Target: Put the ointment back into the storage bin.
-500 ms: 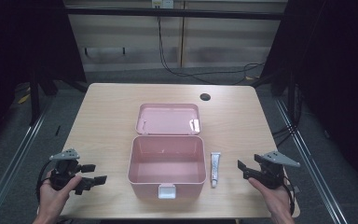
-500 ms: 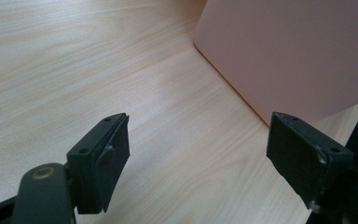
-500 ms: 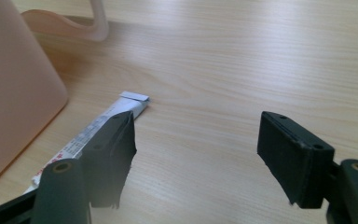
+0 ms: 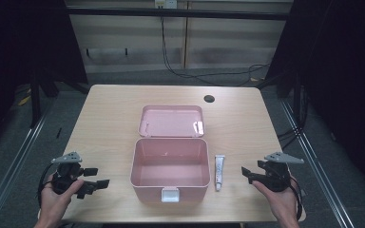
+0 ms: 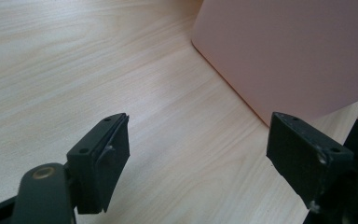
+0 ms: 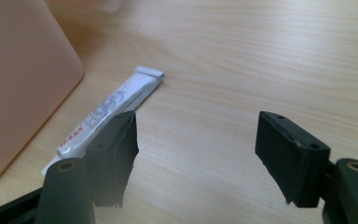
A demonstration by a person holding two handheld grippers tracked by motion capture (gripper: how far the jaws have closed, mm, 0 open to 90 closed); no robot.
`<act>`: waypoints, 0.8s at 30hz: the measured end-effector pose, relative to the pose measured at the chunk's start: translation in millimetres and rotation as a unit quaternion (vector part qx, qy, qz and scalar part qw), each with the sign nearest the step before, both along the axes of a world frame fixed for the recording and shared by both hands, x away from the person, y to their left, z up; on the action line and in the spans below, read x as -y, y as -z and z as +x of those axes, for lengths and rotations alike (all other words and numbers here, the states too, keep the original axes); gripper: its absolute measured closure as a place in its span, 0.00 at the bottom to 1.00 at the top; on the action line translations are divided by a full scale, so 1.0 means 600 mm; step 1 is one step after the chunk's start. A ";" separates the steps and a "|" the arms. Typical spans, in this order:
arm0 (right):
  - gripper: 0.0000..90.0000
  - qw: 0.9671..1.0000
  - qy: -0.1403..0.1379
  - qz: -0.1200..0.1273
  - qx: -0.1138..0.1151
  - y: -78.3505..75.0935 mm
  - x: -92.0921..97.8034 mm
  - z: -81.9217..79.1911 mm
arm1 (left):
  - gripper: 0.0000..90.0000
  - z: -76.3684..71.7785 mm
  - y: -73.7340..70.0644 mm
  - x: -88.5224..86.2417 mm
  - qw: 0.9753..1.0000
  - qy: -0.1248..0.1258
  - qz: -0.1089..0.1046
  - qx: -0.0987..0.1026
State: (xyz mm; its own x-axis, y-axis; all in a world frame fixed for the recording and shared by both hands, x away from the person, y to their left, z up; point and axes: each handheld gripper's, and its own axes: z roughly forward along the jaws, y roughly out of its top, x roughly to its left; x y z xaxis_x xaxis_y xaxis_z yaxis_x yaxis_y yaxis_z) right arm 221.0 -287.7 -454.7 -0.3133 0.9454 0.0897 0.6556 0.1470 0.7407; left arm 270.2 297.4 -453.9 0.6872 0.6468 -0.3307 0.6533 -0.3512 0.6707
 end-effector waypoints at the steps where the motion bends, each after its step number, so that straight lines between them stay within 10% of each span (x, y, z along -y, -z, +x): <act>1: 0.37 1.000 -0.007 0.008 -0.011 0.000 -0.001 0.001 | 0.23 -0.001 0.000 0.000 1.000 -0.003 -0.001 -0.001; 24: 0.51 0.993 -0.026 0.032 -0.109 -0.048 -0.051 0.043 | 0.24 -0.001 -0.001 -0.002 1.000 -0.006 0.000 0.002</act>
State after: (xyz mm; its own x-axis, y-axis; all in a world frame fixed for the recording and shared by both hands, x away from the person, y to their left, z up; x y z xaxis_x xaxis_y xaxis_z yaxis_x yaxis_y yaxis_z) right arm 247.0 -256.9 -425.7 -0.3276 0.9189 0.2196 0.7944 0.1421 0.5905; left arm 269.7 298.6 -453.6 0.6808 0.6549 -0.3282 0.6547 -0.3430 0.6736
